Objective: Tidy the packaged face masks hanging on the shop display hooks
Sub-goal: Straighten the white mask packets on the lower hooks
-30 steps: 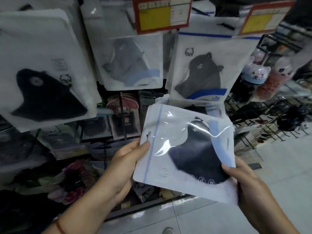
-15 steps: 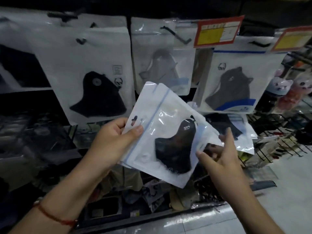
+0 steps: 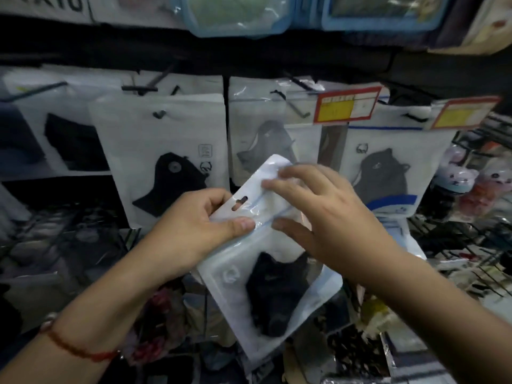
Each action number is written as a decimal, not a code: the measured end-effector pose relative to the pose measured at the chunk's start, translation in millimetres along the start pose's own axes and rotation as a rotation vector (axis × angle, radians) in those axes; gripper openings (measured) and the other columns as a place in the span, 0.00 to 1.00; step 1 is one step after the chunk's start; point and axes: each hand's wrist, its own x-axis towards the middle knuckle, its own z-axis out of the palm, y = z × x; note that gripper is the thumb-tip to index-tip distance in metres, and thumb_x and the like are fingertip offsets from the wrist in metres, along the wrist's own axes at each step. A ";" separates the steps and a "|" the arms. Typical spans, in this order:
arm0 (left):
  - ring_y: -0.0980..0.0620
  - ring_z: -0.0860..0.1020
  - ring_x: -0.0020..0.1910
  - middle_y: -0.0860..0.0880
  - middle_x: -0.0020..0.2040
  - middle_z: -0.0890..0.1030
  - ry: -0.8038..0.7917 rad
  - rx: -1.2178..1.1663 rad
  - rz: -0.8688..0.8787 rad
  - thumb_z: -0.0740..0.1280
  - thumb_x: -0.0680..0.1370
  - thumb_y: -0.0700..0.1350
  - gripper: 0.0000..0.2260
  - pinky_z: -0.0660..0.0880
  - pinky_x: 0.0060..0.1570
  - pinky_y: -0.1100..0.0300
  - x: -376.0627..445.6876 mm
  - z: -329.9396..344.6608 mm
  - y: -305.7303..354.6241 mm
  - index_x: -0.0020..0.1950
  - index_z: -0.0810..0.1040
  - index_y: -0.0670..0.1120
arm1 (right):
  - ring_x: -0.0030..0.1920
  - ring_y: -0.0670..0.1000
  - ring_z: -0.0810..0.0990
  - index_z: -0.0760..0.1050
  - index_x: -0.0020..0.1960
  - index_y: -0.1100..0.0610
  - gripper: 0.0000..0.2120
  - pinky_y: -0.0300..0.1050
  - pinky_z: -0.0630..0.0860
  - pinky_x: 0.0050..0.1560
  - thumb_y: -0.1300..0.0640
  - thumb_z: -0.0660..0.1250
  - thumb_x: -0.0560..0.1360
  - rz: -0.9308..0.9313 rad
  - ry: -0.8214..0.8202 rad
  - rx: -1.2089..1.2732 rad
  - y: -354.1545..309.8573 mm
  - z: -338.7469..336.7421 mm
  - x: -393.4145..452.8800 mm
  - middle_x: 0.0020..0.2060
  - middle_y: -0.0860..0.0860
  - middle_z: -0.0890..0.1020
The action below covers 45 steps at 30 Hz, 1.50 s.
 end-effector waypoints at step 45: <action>0.67 0.81 0.46 0.63 0.44 0.82 0.313 0.293 0.577 0.75 0.74 0.46 0.07 0.73 0.47 0.74 68.6 15.6 63.1 0.52 0.85 0.50 | 0.79 0.61 0.47 0.72 0.45 0.57 0.07 0.57 0.50 0.77 0.56 0.68 0.78 -0.107 0.005 -0.140 68.8 -65.2 13.6 0.78 0.60 0.55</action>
